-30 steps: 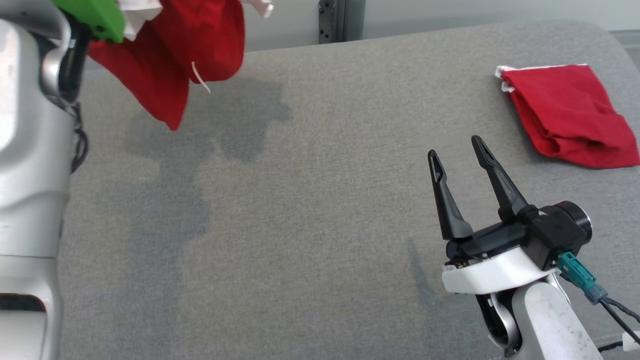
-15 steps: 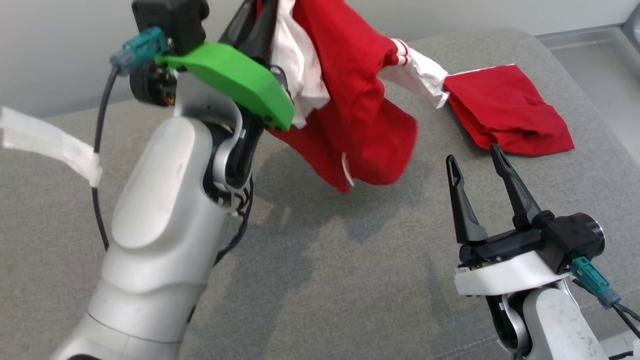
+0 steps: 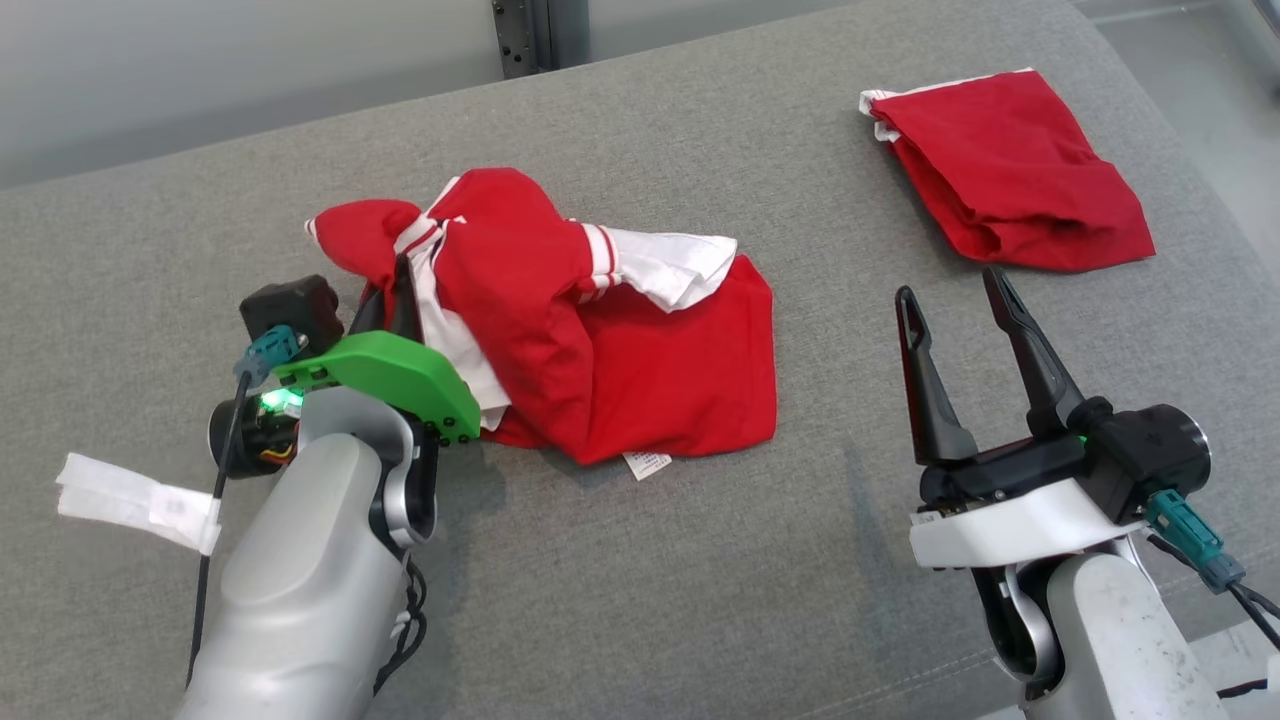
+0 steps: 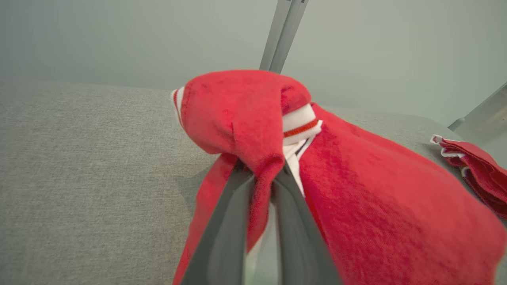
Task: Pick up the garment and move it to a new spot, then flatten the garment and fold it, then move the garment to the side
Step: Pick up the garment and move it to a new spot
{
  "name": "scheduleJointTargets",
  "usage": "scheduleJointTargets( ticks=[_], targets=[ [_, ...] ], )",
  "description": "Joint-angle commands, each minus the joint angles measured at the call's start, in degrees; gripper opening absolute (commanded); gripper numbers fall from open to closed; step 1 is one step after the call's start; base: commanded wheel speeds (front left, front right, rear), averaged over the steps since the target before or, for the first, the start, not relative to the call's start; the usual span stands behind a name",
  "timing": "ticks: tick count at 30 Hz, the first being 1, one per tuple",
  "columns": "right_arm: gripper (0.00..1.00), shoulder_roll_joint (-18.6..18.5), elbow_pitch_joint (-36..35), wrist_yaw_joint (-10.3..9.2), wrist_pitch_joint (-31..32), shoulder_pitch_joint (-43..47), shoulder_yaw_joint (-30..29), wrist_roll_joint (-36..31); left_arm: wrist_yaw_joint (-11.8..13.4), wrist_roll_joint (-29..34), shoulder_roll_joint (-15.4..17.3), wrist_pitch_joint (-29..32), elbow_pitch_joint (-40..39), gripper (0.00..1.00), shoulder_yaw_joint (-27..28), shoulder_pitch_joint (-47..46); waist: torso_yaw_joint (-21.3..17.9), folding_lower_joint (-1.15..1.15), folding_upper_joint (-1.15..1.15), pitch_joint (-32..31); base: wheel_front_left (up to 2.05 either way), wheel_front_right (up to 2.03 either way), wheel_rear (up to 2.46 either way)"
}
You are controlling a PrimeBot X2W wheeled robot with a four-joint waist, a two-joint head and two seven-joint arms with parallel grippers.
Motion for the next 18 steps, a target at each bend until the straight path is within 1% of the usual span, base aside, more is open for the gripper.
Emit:
scheduleJointTargets(
  ticks=[1,2,6,8,13,15,18],
  targets=[
    [1.0,0.0,0.2,-0.04,-0.2,-0.6,-0.1,-0.1,-0.6,0.4,0.4,-1.1,1.3,0.83,0.1,0.6,0.4,0.01,0.0,0.0,0.0,0.0,0.0],
    [1.0,0.0,0.4,-0.04,-0.2,-0.5,-0.2,-0.3,-1.0,0.6,0.5,-1.8,2.4,1.0,0.1,0.7,0.6,0.01,0.0,-0.1,0.0,0.0,0.0],
    [1.0,0.0,0.9,-0.04,-0.2,-0.2,-0.5,-0.8,-3.1,0.3,0.4,-3.4,5.3,1.0,0.0,0.9,1.9,0.01,0.0,-1.1,0.0,0.0,0.0],
    [1.0,0.0,1.1,-0.05,-0.2,0.1,-0.5,-1.1,-3.6,2.1,1.2,-4.1,6.1,1.0,-1.1,0.9,2.6,0.01,0.0,-1.9,0.0,0.0,0.0],
    [1.0,0.0,1.7,-0.04,-0.2,0.9,-0.8,-1.7,-4.3,4.2,2.4,-5.1,5.3,1.0,-2.0,2.2,4.4,0.01,0.0,-3.9,0.0,0.0,0.0],
    [1.0,0.0,1.8,-0.05,-0.2,1.4,-1.0,-1.9,-4.1,6.1,3.6,-5.4,4.1,1.0,-2.8,2.9,5.1,0.01,0.0,-4.8,0.0,0.0,0.0],
    [1.0,0.0,2.2,-0.04,-0.2,2.2,-1.3,-2.4,-3.9,7.6,4.3,-5.4,1.4,1.0,-3.1,5.4,6.2,0.01,0.0,-6.3,0.0,0.0,0.0]
  ],
)
